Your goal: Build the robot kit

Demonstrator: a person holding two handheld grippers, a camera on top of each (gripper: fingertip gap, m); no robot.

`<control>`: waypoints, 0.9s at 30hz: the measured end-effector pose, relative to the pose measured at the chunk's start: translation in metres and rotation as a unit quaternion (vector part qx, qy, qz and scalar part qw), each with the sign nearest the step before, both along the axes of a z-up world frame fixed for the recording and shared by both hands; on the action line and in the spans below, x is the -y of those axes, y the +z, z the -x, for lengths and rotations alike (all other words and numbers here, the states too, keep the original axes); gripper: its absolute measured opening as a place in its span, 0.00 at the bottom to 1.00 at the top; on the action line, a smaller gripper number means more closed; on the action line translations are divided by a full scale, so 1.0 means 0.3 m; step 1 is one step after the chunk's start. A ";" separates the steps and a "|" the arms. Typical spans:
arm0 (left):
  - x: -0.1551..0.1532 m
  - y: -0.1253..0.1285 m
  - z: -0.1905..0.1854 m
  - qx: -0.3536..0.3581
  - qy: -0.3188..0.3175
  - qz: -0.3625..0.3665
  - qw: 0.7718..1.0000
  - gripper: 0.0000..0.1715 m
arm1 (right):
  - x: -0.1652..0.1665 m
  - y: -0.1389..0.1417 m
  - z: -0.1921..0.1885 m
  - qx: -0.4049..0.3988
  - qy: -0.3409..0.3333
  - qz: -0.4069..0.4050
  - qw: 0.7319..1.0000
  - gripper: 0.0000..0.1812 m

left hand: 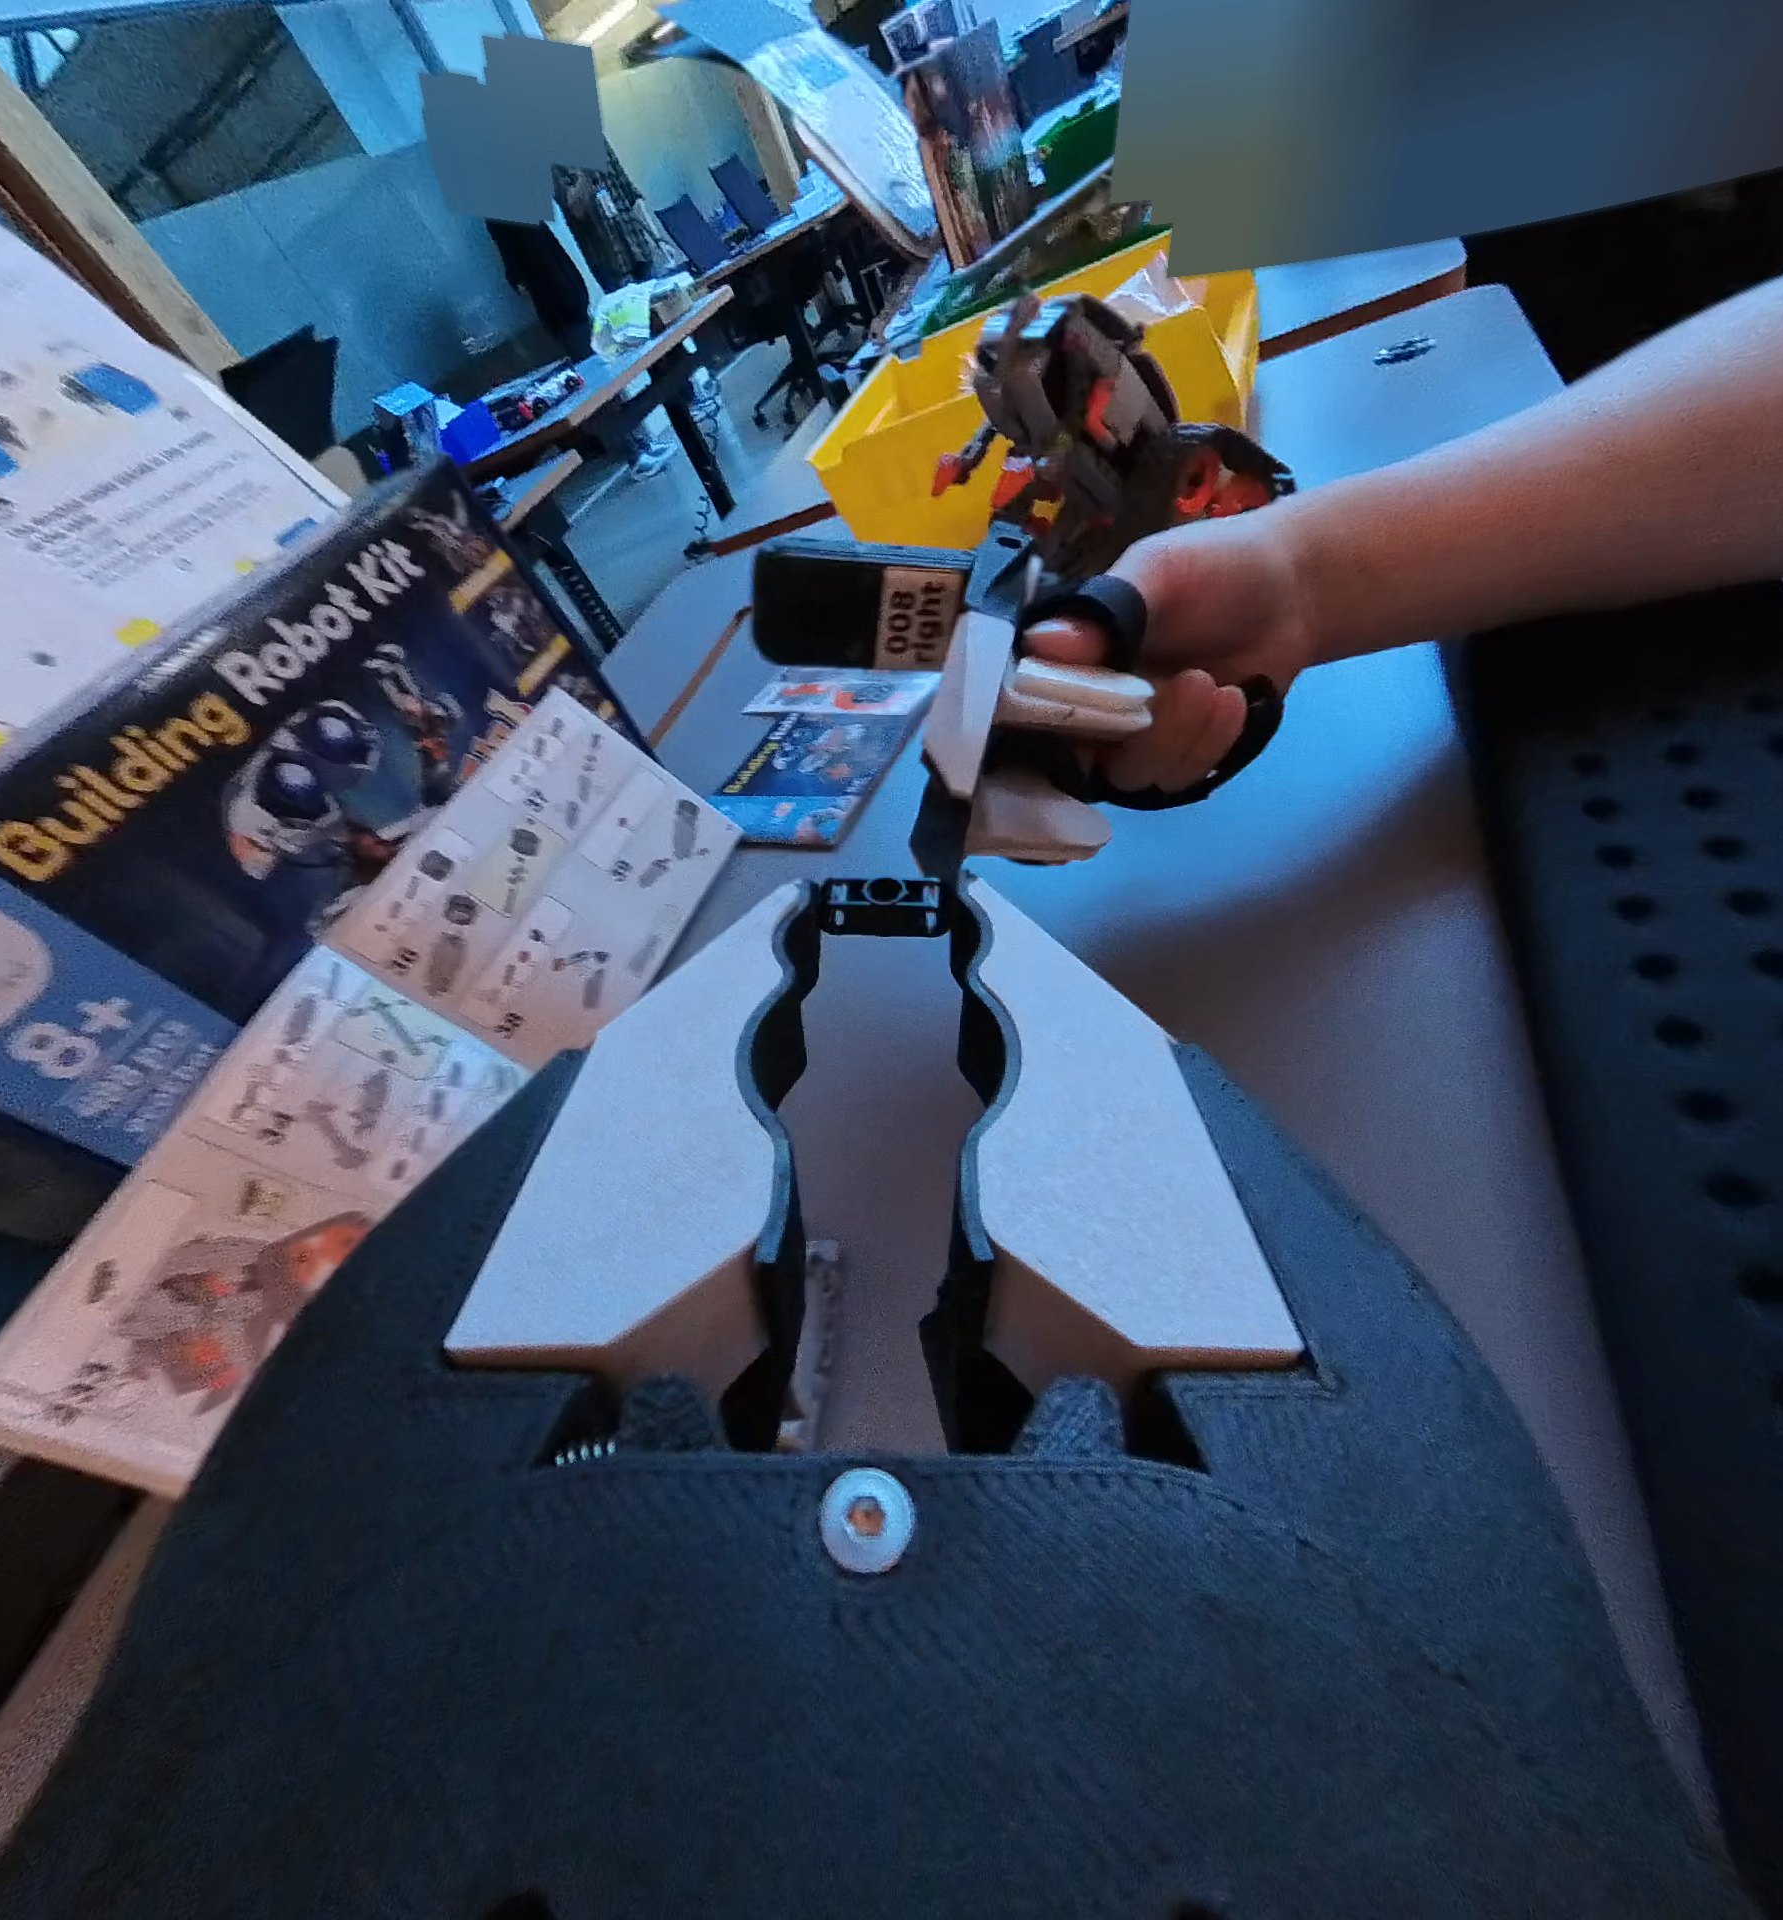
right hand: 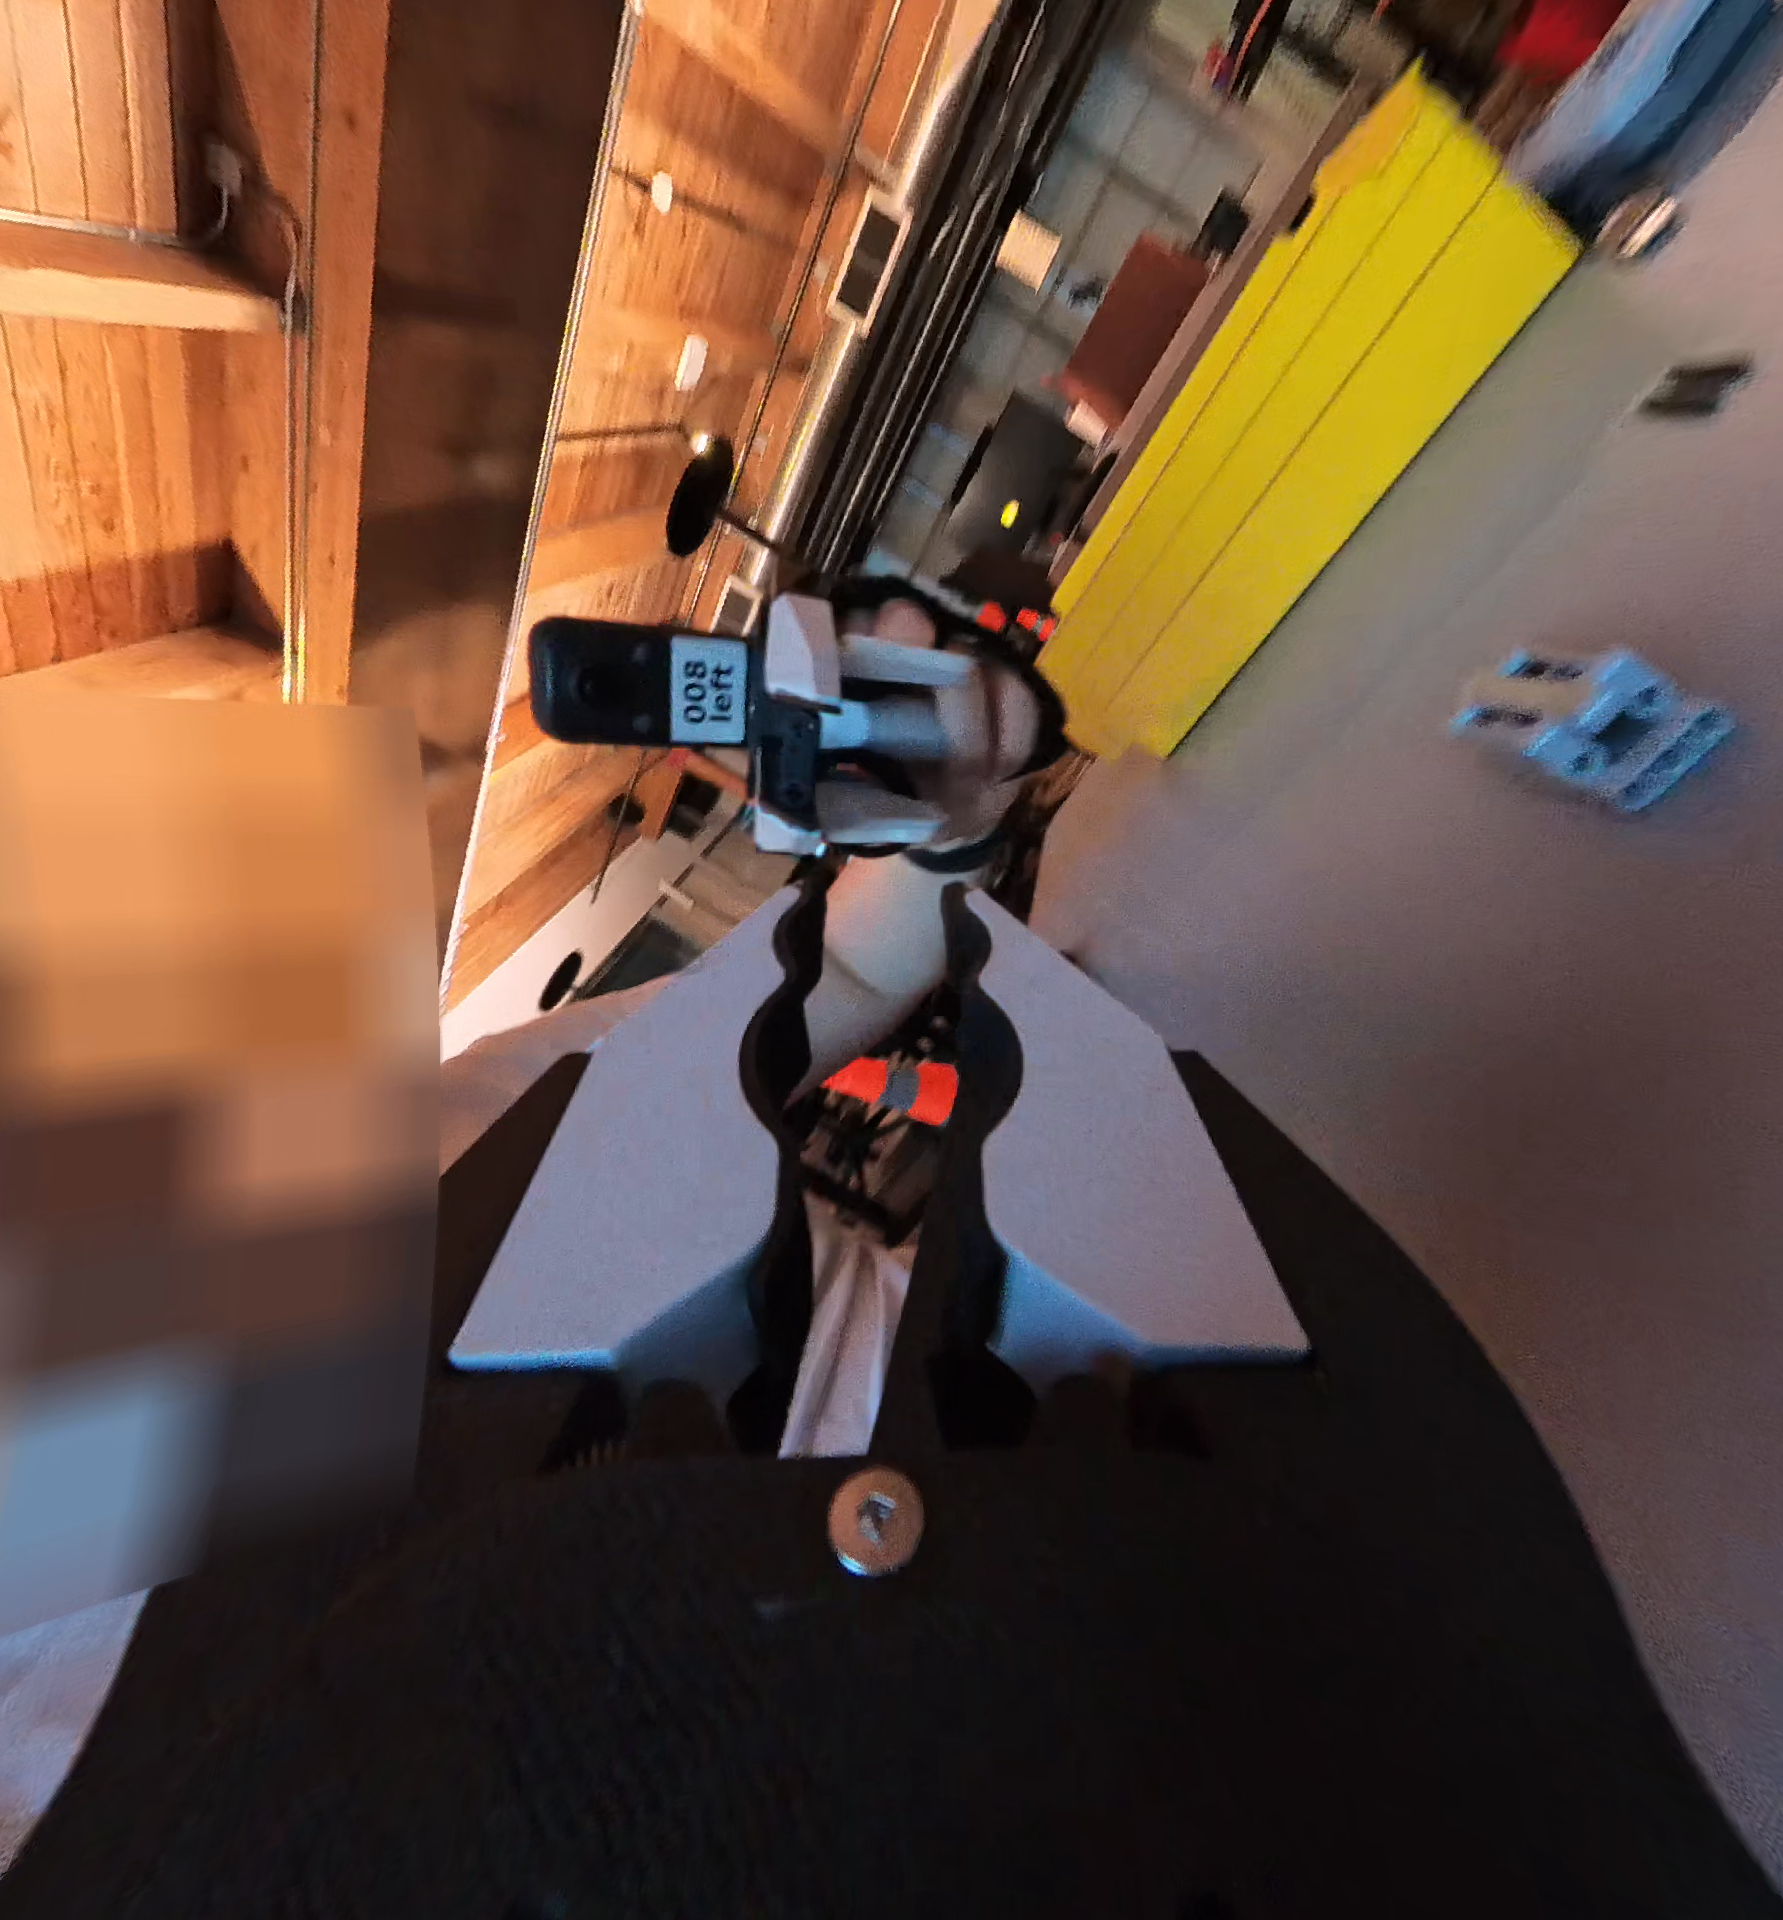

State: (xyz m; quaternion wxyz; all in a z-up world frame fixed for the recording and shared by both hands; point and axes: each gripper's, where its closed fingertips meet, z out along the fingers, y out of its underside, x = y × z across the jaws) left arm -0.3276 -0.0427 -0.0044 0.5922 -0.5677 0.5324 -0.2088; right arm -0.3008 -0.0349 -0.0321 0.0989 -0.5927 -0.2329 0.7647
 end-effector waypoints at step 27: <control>-0.078 -0.105 0.066 -0.014 0.083 -0.059 0.995 0.28 | -0.065 -0.040 0.014 0.032 -0.085 -0.011 0.996 0.04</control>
